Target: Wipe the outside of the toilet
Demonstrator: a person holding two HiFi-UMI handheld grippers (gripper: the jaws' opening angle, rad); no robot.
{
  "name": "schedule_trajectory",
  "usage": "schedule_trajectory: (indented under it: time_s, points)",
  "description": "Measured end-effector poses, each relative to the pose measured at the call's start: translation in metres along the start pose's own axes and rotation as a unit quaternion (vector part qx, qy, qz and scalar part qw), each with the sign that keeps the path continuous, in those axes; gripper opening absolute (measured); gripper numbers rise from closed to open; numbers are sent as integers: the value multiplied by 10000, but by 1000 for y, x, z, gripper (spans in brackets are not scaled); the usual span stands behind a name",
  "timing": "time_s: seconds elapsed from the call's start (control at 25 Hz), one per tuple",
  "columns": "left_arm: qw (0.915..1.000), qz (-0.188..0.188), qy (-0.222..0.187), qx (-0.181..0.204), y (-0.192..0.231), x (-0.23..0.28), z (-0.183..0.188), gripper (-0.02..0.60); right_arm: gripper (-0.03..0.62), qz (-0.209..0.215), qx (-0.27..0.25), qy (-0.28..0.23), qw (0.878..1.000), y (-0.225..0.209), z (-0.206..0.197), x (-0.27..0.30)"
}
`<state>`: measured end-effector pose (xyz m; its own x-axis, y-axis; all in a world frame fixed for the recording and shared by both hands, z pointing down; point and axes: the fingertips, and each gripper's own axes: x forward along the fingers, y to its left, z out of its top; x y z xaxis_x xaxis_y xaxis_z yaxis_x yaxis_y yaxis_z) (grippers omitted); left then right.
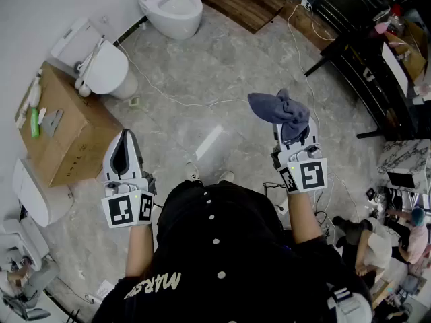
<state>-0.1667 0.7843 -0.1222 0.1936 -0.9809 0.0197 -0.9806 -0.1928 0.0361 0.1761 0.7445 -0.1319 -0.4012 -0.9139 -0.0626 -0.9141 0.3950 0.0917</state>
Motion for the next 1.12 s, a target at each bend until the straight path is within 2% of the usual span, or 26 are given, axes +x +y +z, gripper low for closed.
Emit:
schedule_trajectory:
  time_s: [0.28,0.48,0.64,1.12]
  points:
    - [10000,38,3,-13,5,1,0,11,115,115,-9,16,9999,7,0,6]
    - [10000,69,-4,-23,14,4,-3,11,117,-18,319,-118,9994,5,-1,10]
    - [10000,74,-13,-54,21,8,-4,11,117,-82,341,-106,9993,5,-1,13]
    - [9999,-119,-44,-85,73,21,-3,11,117,-287,301,-44,9991,37,0,43]
